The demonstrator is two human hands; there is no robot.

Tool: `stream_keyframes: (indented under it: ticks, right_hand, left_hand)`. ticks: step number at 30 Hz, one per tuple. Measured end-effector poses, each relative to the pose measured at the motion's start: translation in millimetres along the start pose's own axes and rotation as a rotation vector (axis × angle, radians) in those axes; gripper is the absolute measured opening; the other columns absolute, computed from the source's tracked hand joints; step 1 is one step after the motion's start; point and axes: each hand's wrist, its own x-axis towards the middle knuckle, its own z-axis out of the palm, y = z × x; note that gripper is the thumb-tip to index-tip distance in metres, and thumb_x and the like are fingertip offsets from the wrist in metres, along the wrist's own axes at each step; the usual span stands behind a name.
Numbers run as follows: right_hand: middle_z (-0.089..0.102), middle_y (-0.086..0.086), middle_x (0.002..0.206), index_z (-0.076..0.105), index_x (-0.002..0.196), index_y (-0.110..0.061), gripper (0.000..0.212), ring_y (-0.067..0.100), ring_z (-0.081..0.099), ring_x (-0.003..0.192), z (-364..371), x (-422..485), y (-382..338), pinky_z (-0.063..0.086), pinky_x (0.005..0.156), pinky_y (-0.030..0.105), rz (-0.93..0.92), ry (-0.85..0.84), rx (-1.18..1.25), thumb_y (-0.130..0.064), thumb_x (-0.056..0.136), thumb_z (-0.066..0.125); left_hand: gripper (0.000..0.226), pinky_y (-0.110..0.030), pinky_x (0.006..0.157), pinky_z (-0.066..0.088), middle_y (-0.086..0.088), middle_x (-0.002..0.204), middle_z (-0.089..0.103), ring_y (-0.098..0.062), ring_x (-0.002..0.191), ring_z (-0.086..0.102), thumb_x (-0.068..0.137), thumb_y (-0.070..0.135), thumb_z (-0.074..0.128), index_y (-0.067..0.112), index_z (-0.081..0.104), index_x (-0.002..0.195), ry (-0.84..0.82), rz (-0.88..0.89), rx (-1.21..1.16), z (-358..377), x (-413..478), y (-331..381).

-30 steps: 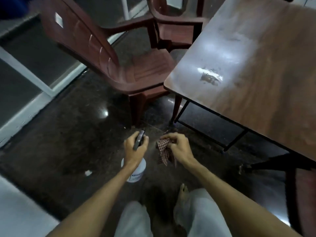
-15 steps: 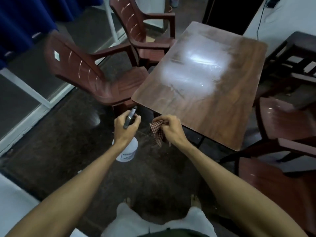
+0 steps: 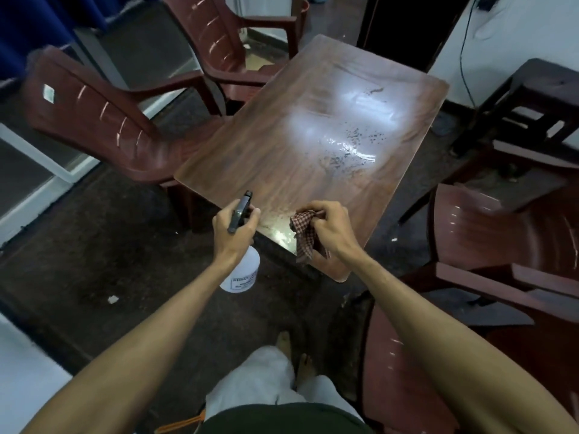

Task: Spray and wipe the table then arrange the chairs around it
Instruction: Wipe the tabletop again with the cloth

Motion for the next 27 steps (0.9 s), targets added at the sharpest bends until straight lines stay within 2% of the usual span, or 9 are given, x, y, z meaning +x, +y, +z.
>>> stream_keyframes:
  ticks: [3, 6, 8, 12, 18, 20, 22, 27]
  right_hand:
    - [0.071, -0.015, 0.084, 0.080, 0.094, -0.017, 0.050, -0.016, 0.061, 0.078, -19, 18, 7, 0.043, 0.070, 0.002, 0.014, -0.007, 0.001, 0.011, 0.071, 0.047]
    - [0.071, -0.015, 0.083, 0.080, 0.094, -0.015, 0.048, -0.021, 0.059, 0.079, -33, 38, 12, 0.044, 0.070, 0.003, -0.006, -0.008, 0.005, 0.013, 0.072, 0.047]
    - [0.072, -0.014, 0.085, 0.080, 0.096, -0.014, 0.048, -0.019, 0.061, 0.079, -43, 54, 15, 0.045, 0.070, 0.004, -0.011, 0.006, 0.018, 0.014, 0.073, 0.047]
    - [0.074, -0.005, 0.094, 0.078, 0.102, -0.010, 0.045, -0.002, 0.065, 0.085, -53, 88, 19, 0.055, 0.077, 0.019, -0.029, -0.035, 0.031, 0.014, 0.078, 0.048]
    - [0.074, -0.008, 0.089, 0.080, 0.098, -0.015, 0.044, 0.004, 0.068, 0.086, -53, 155, 30, 0.055, 0.078, 0.023, -0.076, -0.174, 0.000, 0.011, 0.077, 0.051]
    - [0.076, -0.006, 0.092, 0.079, 0.098, -0.017, 0.043, 0.008, 0.069, 0.092, -55, 176, 35, 0.056, 0.083, 0.026, -0.127, -0.247, -0.021, 0.009, 0.076, 0.052]
    - [0.077, -0.001, 0.096, 0.079, 0.099, -0.017, 0.042, 0.014, 0.070, 0.096, -59, 198, 39, 0.056, 0.086, 0.030, -0.190, -0.297, -0.067, 0.006, 0.076, 0.052]
    - [0.076, 0.004, 0.103, 0.079, 0.102, -0.018, 0.045, 0.019, 0.068, 0.103, -73, 227, 38, 0.051, 0.093, 0.027, -0.313, -0.350, -0.130, 0.007, 0.075, 0.053]
  left_hand:
    - [0.016, -0.030, 0.044, 0.047, -0.001, 0.056, 0.060, -0.018, 0.044, 0.057, 0.094, 0.015, 0.074, 0.010, 0.068, 0.080, 0.011, -0.005, -0.013, 24, 9, 9]
    - [0.018, -0.031, 0.051, 0.047, -0.009, 0.061, 0.064, -0.014, 0.050, 0.057, 0.093, 0.014, 0.074, 0.006, 0.068, 0.078, 0.029, 0.005, -0.024, 42, 21, 15]
    - [0.020, -0.029, 0.051, 0.045, -0.009, 0.062, 0.064, -0.011, 0.050, 0.054, 0.094, 0.013, 0.073, 0.003, 0.067, 0.078, 0.024, 0.008, -0.024, 54, 28, 21]
    - [0.019, -0.026, 0.050, 0.042, -0.003, 0.059, 0.060, -0.009, 0.049, 0.051, 0.095, 0.013, 0.072, 0.004, 0.067, 0.079, 0.076, -0.030, -0.027, 72, 46, 24]
    - [0.013, -0.037, 0.055, 0.048, -0.013, 0.064, 0.063, -0.018, 0.053, 0.056, 0.095, 0.013, 0.072, 0.010, 0.070, 0.084, 0.226, -0.088, -0.007, 100, 69, 29]
    - [0.013, -0.047, 0.053, 0.054, -0.010, 0.064, 0.063, -0.030, 0.053, 0.060, 0.096, 0.016, 0.073, 0.012, 0.069, 0.083, 0.304, -0.084, 0.006, 108, 76, 30]
    - [0.015, -0.053, 0.050, 0.054, -0.009, 0.064, 0.062, -0.037, 0.053, 0.060, 0.096, 0.017, 0.072, 0.014, 0.068, 0.082, 0.350, -0.099, 0.031, 119, 82, 30]
    - [0.018, -0.058, 0.049, 0.052, -0.017, 0.065, 0.061, -0.044, 0.055, 0.059, 0.097, 0.019, 0.071, 0.012, 0.067, 0.082, 0.422, -0.121, 0.017, 137, 91, 46]
